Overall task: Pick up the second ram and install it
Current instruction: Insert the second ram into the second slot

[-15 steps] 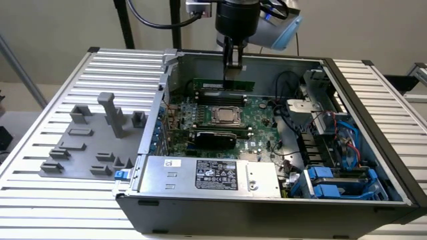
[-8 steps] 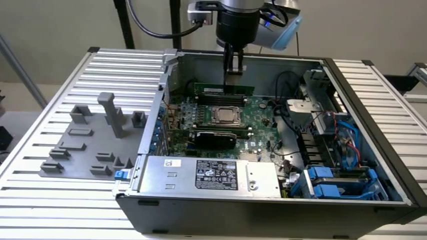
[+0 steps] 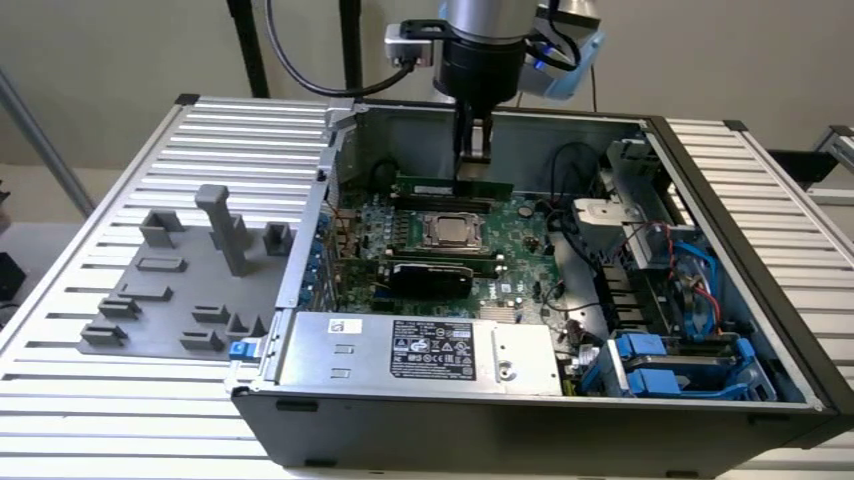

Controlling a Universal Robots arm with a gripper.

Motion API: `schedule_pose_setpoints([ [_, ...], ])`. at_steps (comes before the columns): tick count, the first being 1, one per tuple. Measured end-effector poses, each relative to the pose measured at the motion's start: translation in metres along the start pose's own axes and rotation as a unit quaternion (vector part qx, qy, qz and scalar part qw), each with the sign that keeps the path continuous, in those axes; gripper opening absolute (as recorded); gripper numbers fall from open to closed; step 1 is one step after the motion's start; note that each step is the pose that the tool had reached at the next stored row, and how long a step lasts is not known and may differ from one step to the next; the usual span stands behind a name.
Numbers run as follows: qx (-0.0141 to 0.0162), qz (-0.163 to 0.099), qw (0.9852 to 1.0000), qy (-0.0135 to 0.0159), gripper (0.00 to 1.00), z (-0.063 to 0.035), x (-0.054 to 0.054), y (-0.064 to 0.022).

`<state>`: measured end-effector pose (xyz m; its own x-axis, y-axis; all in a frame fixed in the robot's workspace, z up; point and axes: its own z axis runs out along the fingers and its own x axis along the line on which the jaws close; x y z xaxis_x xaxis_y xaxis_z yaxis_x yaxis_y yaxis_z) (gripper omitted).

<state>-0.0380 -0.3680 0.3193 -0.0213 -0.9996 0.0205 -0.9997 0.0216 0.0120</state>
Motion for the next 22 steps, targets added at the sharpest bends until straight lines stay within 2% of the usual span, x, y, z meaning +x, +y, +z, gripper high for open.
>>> schedule_pose_setpoints([
  [4,-0.0001,0.004,1.0000,-0.0005,0.00,0.0073,0.000,-0.0002],
  [16,0.0003,0.006,1.0000,-0.0043,0.00,0.0292,0.002,0.0003],
  [22,0.0014,0.006,0.9999,-0.0094,0.00,0.0400,0.004,0.0010],
])
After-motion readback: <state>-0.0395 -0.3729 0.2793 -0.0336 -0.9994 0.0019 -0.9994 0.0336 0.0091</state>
